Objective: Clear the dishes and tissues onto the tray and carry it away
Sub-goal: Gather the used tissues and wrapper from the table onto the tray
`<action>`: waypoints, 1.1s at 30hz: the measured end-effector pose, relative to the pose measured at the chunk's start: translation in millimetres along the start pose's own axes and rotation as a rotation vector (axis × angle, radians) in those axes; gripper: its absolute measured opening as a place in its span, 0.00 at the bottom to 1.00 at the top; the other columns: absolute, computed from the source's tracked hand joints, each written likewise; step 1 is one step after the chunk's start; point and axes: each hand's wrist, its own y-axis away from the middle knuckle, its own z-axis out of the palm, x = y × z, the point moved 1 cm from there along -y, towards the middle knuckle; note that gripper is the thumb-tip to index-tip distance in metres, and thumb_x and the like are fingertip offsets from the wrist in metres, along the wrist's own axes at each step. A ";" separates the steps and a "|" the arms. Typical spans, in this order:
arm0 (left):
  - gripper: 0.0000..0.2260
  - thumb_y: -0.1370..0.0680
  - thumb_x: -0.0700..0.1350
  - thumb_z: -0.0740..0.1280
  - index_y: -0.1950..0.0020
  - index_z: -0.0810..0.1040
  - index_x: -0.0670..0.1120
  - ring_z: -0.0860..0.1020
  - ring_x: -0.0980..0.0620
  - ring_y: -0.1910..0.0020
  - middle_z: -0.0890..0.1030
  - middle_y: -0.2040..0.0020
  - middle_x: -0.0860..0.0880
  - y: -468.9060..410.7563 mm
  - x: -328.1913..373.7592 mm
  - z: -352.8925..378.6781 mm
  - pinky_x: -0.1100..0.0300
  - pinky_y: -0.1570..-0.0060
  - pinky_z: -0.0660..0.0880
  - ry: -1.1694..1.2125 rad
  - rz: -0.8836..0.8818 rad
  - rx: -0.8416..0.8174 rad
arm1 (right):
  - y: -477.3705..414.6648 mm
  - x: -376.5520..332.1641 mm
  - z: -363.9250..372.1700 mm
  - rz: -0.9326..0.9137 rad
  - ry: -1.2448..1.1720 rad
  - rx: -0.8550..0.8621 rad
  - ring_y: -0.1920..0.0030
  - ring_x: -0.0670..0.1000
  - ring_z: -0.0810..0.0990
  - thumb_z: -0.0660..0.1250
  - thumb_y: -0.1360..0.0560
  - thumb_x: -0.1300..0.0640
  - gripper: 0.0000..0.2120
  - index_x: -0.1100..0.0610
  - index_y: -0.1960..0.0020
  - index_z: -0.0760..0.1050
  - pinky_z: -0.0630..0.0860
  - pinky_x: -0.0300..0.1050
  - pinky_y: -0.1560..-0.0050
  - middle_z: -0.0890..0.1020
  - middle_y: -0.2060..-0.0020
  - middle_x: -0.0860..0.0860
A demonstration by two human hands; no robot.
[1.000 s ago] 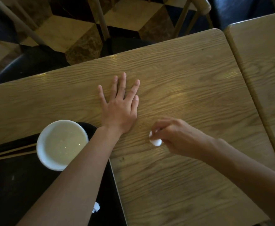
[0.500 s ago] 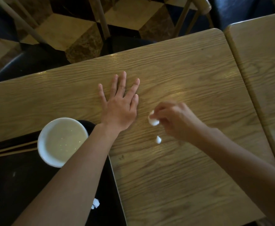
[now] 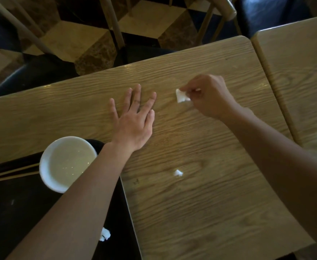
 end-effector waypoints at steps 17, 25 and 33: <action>0.24 0.16 0.57 0.45 0.18 0.52 0.62 0.40 0.49 0.19 0.43 0.16 0.50 -1.8 11.2 -28.4 0.36 0.26 0.35 0.049 -0.047 -0.169 | 122.2 -31.9 36.9 -0.285 -0.099 -0.314 0.59 0.54 0.84 0.72 0.29 0.75 0.12 0.63 0.52 0.86 0.80 0.42 0.58 0.85 0.56 0.56; 0.20 0.14 0.46 0.55 0.23 0.69 0.44 0.63 0.44 0.22 0.67 0.21 0.43 56.7 32.5 -49.4 0.51 0.25 0.58 0.295 -0.071 -0.142 | 179.2 -55.6 55.4 -0.188 -0.148 -0.294 0.60 0.56 0.84 0.72 0.30 0.74 0.13 0.62 0.50 0.87 0.82 0.49 0.59 0.85 0.55 0.56; 0.13 0.17 0.44 0.64 0.35 0.82 0.46 0.83 0.56 0.50 0.87 0.47 0.49 168.9 22.2 -81.9 0.66 0.48 0.77 0.496 0.008 0.050 | 219.2 -98.8 64.0 0.045 -0.296 -0.450 0.57 0.44 0.83 0.69 0.27 0.69 0.12 0.56 0.54 0.87 0.77 0.38 0.55 0.88 0.57 0.50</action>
